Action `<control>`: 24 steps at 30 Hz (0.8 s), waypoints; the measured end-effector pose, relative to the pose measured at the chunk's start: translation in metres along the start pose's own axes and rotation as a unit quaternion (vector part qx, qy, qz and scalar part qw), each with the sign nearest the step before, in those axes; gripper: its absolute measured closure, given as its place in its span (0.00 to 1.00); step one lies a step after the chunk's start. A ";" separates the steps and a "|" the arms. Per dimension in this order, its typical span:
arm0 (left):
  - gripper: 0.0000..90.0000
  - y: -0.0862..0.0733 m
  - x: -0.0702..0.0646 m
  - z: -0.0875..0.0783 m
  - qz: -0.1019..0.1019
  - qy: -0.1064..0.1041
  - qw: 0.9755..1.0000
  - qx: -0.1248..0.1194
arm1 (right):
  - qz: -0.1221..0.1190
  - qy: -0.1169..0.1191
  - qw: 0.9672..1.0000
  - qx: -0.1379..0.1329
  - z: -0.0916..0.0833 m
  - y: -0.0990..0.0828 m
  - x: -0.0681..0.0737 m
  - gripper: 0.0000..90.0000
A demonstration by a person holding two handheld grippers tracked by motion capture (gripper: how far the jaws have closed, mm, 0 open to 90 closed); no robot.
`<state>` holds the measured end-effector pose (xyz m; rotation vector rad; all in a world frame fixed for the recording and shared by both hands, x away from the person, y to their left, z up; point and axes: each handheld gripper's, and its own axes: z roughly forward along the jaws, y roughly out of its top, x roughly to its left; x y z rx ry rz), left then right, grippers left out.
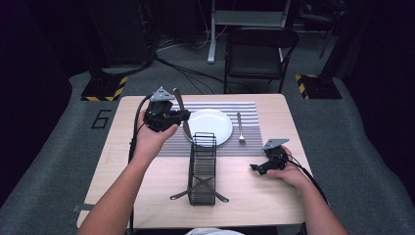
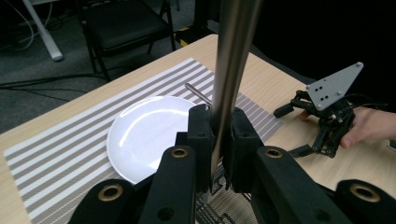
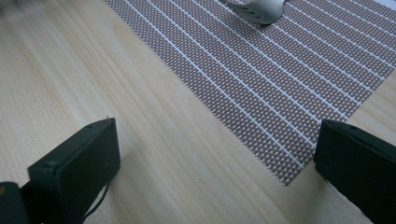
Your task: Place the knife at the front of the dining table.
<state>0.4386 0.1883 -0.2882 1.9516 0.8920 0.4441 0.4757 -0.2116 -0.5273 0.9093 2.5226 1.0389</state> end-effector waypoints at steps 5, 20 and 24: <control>0.91 0.004 0.002 -0.007 0.003 0.009 1.000 -0.001 | 0.000 0.000 1.000 0.000 0.000 0.000 0.000 0.00; 0.91 -0.002 0.034 -0.014 -0.020 0.046 0.999 0.001 | 0.000 0.000 1.000 0.000 0.000 0.000 0.000 0.00; 0.91 -0.006 0.043 -0.013 -0.028 0.058 0.998 0.003 | -0.001 0.000 1.000 0.000 0.000 0.000 0.000 0.00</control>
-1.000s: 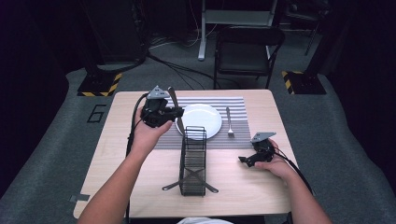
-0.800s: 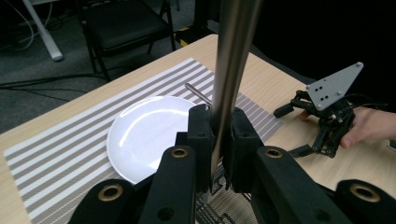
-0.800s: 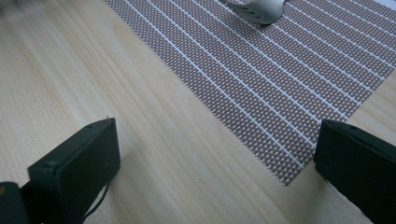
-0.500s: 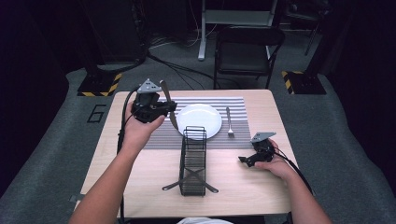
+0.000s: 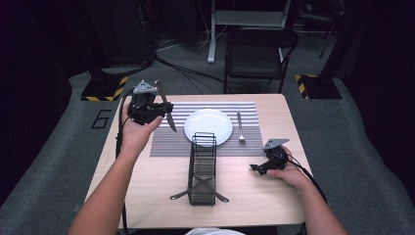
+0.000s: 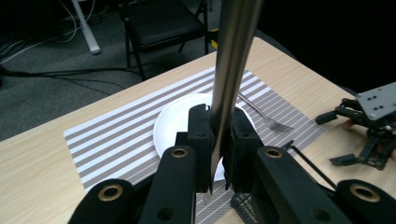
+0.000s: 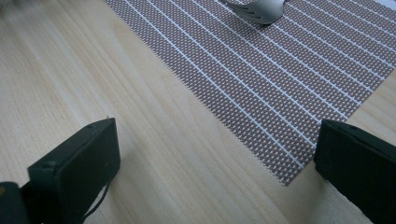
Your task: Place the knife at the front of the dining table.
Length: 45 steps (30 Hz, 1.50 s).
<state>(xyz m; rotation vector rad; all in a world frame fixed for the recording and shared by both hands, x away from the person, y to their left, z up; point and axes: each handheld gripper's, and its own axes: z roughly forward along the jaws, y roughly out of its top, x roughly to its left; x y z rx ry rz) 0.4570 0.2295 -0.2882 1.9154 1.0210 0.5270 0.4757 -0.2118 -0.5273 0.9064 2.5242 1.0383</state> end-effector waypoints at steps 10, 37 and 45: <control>0.91 -0.022 0.019 0.014 -0.026 0.028 0.999 0.005 | 0.000 0.000 1.000 0.000 0.000 0.000 0.000 0.00; 0.91 -0.083 0.039 0.065 -0.050 0.047 0.997 0.041 | 0.001 0.000 1.000 0.000 0.000 0.000 0.000 0.00; 0.91 -0.092 0.045 0.074 -0.059 0.051 0.996 0.047 | 0.001 -0.001 1.000 -0.001 0.000 0.000 0.000 0.00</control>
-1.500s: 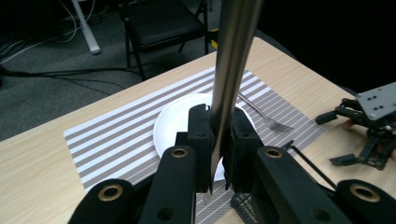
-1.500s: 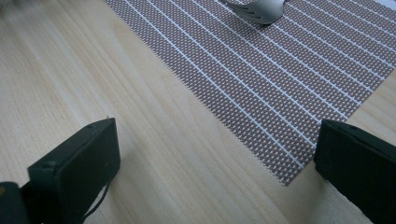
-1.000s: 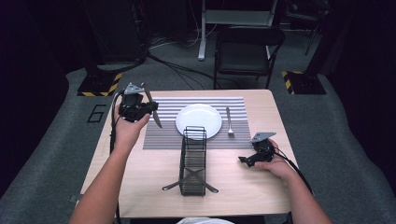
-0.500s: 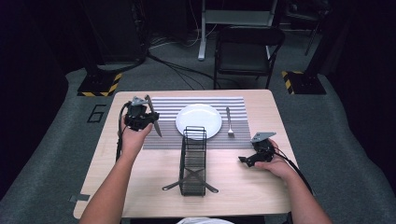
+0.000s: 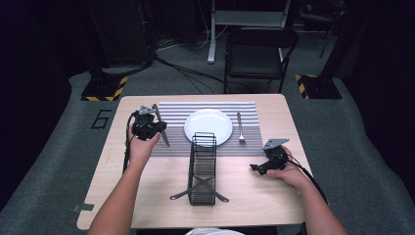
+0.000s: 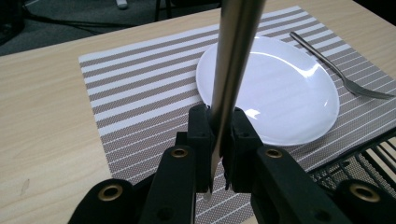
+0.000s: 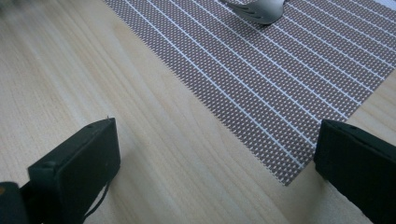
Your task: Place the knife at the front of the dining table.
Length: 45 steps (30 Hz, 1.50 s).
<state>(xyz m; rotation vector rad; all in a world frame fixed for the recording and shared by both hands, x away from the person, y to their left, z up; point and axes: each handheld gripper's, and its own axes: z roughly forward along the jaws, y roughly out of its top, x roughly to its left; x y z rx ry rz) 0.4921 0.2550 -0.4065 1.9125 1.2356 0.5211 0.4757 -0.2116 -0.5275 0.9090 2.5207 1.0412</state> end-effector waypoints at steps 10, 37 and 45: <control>0.91 -0.007 0.003 0.011 -0.003 0.009 1.000 -0.005 | 0.000 0.000 1.000 -0.001 0.000 0.000 0.000 0.00; 0.92 0.002 0.007 0.041 -0.029 0.016 0.999 -0.028 | 0.000 0.000 1.000 0.001 0.000 0.000 0.000 0.00; 0.92 0.002 0.013 0.054 -0.048 0.023 0.998 -0.042 | 0.000 0.001 1.000 -0.002 0.000 0.000 0.000 0.00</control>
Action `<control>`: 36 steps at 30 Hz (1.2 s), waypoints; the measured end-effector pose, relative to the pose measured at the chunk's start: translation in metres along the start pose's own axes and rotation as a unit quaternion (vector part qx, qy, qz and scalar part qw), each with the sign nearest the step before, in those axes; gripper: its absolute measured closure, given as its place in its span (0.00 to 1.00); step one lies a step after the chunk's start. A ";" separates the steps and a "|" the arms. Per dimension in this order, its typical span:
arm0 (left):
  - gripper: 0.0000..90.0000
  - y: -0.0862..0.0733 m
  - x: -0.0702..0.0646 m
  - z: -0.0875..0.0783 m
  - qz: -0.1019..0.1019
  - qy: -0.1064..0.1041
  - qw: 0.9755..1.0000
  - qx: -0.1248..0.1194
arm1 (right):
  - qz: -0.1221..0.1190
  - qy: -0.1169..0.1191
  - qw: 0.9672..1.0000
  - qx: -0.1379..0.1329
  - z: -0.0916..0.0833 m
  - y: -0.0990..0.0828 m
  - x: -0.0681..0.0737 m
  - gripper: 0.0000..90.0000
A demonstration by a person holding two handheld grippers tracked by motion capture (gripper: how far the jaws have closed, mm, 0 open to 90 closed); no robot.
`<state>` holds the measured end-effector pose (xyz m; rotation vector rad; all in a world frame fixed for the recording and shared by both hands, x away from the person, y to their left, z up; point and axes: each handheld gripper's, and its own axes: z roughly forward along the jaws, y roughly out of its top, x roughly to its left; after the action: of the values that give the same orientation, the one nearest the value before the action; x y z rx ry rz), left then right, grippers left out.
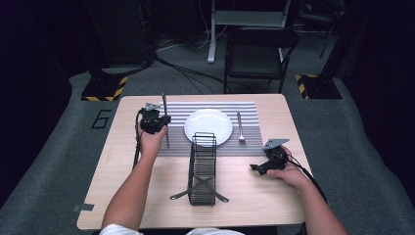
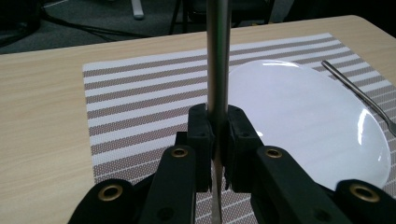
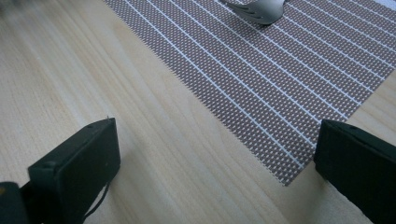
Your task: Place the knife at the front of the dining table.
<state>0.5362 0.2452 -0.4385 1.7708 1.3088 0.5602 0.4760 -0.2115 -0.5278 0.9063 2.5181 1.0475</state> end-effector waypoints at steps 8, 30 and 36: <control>0.92 -0.002 0.006 0.013 -0.037 0.003 0.999 -0.014 | -0.002 0.000 1.000 -0.001 0.000 0.000 0.000 0.00; 0.92 -0.005 0.005 0.050 -0.050 0.029 0.998 0.001 | 0.000 -0.001 1.000 0.000 0.000 0.000 0.000 0.00; 0.92 -0.008 0.004 0.059 -0.067 0.047 0.997 0.007 | 0.000 0.000 1.000 0.000 0.000 0.000 0.000 0.00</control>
<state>0.5776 0.2287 -0.4780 1.6700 1.4878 0.5657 0.4766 -0.2114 -0.5278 0.9075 2.5168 1.0477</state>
